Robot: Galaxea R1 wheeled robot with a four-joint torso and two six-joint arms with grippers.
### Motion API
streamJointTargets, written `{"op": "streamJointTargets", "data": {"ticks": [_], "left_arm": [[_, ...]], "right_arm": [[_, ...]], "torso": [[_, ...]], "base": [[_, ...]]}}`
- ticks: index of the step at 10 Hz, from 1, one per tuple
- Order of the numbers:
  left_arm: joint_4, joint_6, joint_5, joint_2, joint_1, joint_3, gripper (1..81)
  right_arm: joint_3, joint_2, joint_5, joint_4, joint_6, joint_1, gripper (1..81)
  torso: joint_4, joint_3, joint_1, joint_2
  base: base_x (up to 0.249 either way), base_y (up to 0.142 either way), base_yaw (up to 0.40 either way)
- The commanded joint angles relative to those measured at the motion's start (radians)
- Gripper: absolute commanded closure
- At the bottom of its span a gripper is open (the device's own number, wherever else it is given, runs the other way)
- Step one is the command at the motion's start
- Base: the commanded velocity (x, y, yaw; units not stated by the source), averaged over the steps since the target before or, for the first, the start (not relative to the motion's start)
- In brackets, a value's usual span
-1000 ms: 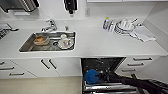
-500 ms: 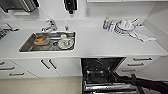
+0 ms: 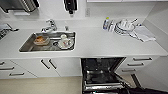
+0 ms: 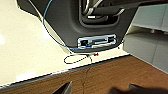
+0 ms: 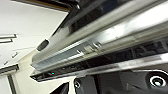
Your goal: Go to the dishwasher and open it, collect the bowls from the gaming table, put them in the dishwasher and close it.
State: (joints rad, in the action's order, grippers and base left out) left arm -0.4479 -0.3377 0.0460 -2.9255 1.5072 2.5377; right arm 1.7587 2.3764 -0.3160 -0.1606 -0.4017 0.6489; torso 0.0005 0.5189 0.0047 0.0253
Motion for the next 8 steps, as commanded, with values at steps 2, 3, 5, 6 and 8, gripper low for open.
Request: {"op": "streamJointTargets", "data": {"ticks": [2,3,5,6,8], "left_arm": [[0.04,-0.007,-0.067,-0.006,0.009,0.023,1.0],[0.038,-0.007,-0.067,-0.005,0.009,0.023,1.0],[0.035,-0.006,-0.067,0.0,0.009,0.023,1.0],[0.035,-0.004,-0.067,0.003,0.008,0.023,1.0],[0.034,-0.001,-0.067,0.005,0.008,0.023,1.0]], "right_arm": [[-0.07,-0.112,-0.098,0.038,0.006,0.097,1.0],[-0.059,-0.11,-0.097,0.039,0.014,0.137,1.0],[-0.046,-0.104,-0.091,0.038,0.027,0.211,1.0],[-0.03,-0.092,-0.081,0.046,0.03,0.249,1.0],[0.067,-0.029,-0.077,0.047,0.037,0.306,1.0]], "torso": [[0.0,0.0,0.0,0.0],[0.0,0.0,0.064,0.1],[0.0,0.0,0.068,0.107],[0.0,0.0,0.08,0.127],[0.0,0.0,0.123,0.195]], "base": [[0.0,0.0,0.0],[0.0,0.0,0.0],[0.0,0.0,0.0],[0.0,0.0,0.0],[0.0,0.0,0.0]]}}
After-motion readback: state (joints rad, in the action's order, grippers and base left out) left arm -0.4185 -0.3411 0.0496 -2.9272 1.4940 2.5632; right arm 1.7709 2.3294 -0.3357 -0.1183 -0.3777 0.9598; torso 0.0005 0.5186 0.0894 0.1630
